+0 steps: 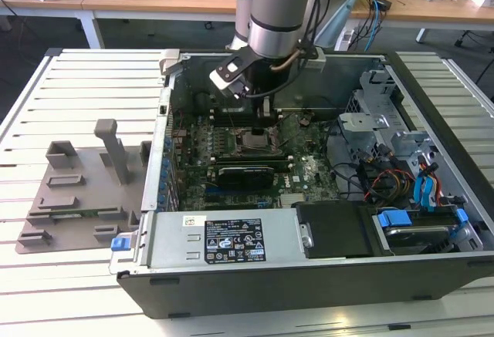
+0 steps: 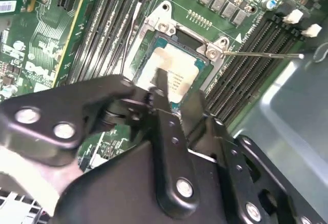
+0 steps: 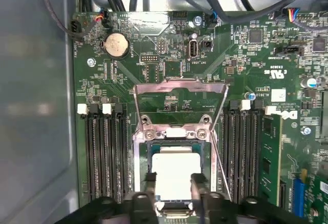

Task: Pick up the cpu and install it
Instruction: 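Place the cpu into insertion slot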

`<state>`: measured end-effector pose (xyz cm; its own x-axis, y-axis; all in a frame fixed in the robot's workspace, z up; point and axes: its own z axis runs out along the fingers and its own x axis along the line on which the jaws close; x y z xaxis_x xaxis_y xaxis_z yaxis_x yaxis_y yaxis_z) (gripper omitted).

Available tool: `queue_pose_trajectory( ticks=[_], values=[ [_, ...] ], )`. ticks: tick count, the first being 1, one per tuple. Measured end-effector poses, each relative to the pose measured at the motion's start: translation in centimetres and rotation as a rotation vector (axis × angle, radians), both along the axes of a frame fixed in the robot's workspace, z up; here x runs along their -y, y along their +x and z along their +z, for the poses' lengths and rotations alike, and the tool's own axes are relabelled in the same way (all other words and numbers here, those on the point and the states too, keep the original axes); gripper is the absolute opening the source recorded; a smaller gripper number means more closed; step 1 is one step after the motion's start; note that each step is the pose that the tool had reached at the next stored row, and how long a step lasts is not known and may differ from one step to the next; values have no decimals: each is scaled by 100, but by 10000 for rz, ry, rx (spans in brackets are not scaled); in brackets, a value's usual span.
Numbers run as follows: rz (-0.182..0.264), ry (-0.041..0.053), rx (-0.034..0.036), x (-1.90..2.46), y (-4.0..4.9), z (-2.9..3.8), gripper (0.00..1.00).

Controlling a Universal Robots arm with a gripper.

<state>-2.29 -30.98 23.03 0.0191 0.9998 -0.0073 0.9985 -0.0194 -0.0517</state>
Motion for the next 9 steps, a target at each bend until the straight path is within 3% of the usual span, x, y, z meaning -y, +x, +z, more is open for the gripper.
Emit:
queue_pose_trajectory(
  ticks=[3, 9],
  values=[
    [1, -1, 3, -12, 0, 124, 11],
    [-1, 0, 6, -13, 0, 309, 11]
  ],
)
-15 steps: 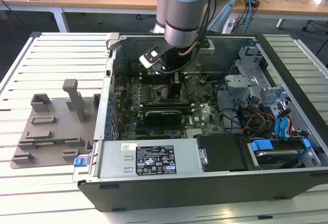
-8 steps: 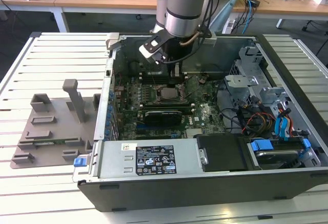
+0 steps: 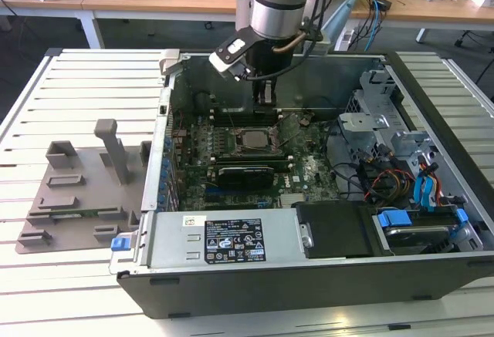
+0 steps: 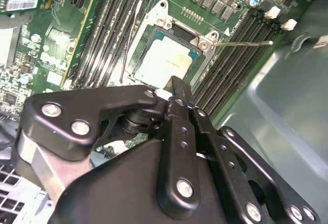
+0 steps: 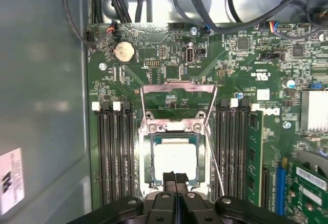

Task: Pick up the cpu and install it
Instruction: 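Place the cpu into insertion slot, then close the cpu cover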

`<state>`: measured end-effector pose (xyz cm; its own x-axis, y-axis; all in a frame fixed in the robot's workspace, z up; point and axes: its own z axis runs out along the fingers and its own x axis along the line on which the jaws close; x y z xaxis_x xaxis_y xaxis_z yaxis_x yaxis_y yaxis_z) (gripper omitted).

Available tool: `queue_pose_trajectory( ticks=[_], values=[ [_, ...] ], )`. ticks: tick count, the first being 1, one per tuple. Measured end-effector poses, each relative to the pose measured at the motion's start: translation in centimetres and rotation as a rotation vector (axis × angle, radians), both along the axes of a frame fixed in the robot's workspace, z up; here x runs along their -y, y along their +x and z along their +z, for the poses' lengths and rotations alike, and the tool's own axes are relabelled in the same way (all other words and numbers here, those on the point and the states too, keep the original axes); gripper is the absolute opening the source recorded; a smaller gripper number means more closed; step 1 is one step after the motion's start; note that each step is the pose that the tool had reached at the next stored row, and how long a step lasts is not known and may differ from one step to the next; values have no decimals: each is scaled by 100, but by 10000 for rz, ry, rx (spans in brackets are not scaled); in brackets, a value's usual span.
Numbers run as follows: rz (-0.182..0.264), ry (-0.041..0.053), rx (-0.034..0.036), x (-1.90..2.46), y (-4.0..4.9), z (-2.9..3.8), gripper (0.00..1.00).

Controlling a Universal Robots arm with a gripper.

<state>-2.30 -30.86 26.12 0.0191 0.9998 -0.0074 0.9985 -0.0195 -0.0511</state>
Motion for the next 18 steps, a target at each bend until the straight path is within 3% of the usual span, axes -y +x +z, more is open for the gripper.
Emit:
queue_pose_trajectory(
  ticks=[4, 13, 18],
  values=[
    [0, 0, 0, 0, 0, 162, 11],
    [0, 0, 0, 0, 0, 169, 11],
    [2, -1, 0, 0, 160, 169, 11]
  ],
)
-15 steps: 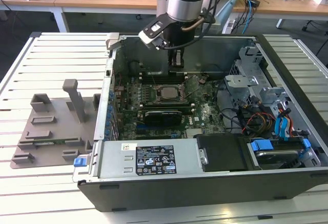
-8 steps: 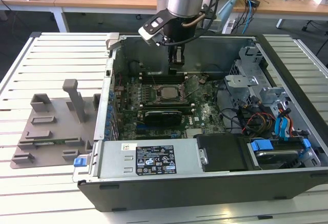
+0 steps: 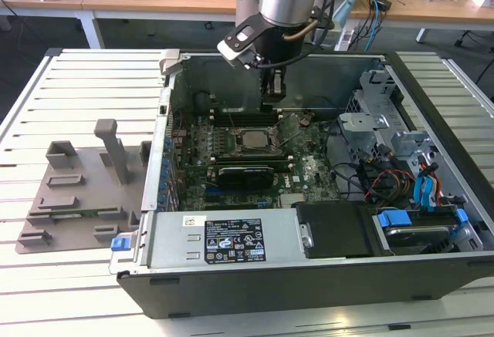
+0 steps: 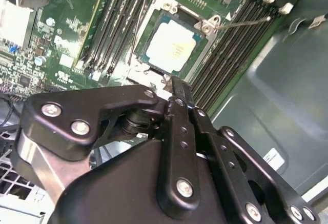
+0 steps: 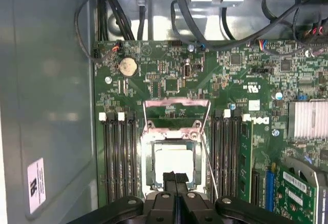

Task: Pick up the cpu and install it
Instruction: 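Close the cpu cover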

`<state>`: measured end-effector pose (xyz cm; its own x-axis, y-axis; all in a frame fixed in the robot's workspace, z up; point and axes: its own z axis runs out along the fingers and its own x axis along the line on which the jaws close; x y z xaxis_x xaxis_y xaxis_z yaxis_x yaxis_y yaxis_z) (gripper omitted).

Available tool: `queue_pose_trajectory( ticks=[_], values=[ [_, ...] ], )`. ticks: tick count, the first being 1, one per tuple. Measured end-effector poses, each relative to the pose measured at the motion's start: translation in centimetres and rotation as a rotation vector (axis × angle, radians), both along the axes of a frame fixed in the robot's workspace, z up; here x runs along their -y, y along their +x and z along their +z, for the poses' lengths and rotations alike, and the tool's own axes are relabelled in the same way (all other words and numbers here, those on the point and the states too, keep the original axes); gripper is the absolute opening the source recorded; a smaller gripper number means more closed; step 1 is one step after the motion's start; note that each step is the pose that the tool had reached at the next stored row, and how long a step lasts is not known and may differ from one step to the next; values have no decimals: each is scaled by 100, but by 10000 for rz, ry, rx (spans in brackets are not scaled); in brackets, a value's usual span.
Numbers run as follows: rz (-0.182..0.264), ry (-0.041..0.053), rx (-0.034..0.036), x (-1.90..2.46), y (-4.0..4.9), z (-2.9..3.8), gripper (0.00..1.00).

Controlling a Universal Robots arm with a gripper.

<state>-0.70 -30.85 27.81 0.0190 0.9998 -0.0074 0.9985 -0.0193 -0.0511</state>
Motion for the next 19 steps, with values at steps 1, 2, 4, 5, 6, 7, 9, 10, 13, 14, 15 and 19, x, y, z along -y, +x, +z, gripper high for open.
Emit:
queue_pose_trajectory(
  ticks=[1, 2, 4, 5, 6, 7, 9, 10, 13, 14, 15, 19],
  values=[
    [-2, 0, 0, 0, 45, 0, 11],
    [-2, 0, 0, -1, 84, -1, 11],
    [-2, -1, 0, 0, 169, 0, 11],
    [-2, -2, 0, 0, 223, 0, 11],
    [-2, -2, 0, 0, 259, 0, 11],
    [-1, -2, 0, 0, 306, 0, 11],
    [-2, -3, 0, 0, 432, 0, 11],
    [0, -3, 0, 0, 466, 0, 11],
    [-3, -3, 0, 0, 615, 0, 11],
    [-1, -3, 0, 0, 649, 0, 11],
    [-2, -4, 0, 0, 709, 0, 11],
    [-2, -3, 0, 0, 886, 0, 11]
  ],
)
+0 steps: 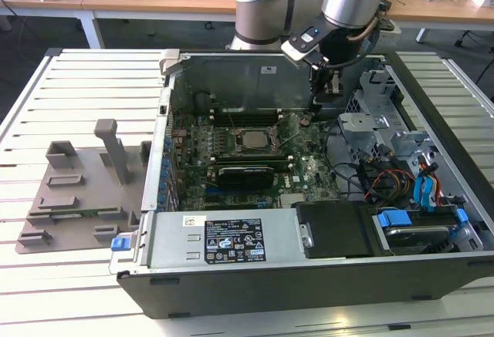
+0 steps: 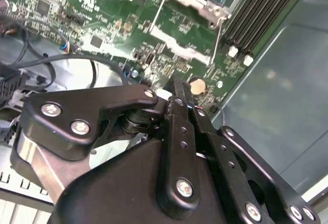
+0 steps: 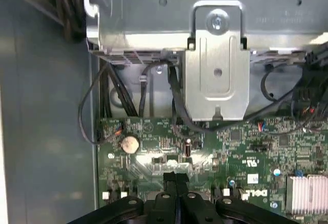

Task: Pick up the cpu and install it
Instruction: 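Close the cpu cover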

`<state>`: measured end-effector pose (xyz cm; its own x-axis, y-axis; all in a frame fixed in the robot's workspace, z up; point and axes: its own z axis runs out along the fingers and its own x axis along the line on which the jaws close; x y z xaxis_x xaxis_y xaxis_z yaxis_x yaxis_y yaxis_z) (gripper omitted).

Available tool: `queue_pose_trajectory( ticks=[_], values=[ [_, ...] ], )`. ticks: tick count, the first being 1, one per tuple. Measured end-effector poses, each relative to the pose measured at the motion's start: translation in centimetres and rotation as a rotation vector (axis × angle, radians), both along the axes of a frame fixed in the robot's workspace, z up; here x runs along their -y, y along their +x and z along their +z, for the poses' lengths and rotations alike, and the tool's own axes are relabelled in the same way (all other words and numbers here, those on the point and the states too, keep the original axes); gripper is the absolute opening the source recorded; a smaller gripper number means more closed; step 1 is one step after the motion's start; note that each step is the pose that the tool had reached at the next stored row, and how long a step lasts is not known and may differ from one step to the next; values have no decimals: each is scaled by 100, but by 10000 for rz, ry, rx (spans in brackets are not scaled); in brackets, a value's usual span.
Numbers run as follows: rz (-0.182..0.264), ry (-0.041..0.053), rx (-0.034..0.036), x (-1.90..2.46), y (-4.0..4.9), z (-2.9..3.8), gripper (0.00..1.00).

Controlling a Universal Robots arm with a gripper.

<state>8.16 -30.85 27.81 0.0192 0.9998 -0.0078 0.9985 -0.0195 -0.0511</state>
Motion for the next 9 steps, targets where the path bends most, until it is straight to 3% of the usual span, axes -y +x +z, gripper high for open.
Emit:
queue_pose_trajectory(
  ticks=[9],
  values=[
    [2, -1, 0, 0, 232, 0, 11]
  ],
)
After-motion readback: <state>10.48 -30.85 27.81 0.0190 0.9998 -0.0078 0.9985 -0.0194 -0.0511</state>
